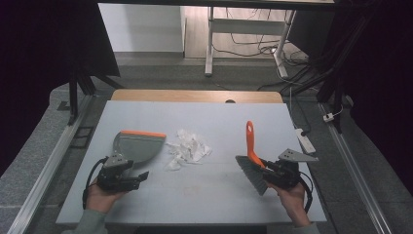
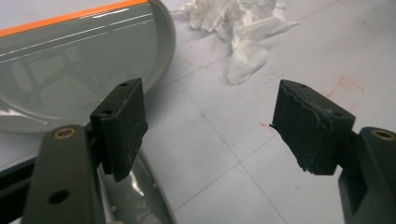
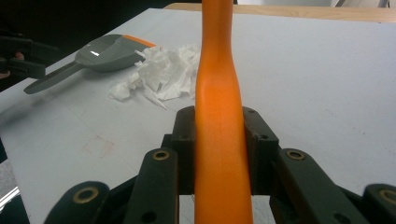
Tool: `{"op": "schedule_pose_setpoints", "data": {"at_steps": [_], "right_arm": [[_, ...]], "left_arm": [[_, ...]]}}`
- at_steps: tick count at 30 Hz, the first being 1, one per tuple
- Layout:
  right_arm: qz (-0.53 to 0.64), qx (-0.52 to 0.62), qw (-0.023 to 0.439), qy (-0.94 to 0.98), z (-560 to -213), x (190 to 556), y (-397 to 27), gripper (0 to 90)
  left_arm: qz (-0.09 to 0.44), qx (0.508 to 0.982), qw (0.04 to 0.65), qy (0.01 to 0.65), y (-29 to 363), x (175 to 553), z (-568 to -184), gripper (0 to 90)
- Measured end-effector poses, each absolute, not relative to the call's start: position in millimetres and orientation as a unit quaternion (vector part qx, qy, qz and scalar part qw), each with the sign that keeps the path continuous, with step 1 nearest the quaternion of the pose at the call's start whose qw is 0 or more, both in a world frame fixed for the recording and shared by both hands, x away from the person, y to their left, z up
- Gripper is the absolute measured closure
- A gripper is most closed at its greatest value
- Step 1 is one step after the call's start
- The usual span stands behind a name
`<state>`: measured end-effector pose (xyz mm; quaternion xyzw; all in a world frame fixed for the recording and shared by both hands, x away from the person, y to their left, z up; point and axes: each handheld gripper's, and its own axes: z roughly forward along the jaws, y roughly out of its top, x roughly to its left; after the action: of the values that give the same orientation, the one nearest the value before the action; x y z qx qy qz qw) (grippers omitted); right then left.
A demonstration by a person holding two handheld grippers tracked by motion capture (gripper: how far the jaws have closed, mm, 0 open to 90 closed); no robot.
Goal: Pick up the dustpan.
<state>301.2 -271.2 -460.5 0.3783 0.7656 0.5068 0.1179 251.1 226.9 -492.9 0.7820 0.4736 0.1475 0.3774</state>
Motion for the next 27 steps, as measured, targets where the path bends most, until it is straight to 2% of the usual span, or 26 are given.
{"op": "schedule_pose_setpoints", "data": {"at_steps": [15, 27], "right_arm": [[0.509, 0.379, 0.117, 0.764, -460.8, 300.9, -270.6, 70.2], [0.507, 0.380, 0.120, 0.764, -461.1, 301.3, -271.3, 70.2]], "left_arm": [[0.152, 0.746, 0.357, 0.540, 249.5, 252.8, -486.5, 27.9], [0.148, 0.739, 0.313, 0.578, 267.3, 256.0, -485.3, 19.5]]}}
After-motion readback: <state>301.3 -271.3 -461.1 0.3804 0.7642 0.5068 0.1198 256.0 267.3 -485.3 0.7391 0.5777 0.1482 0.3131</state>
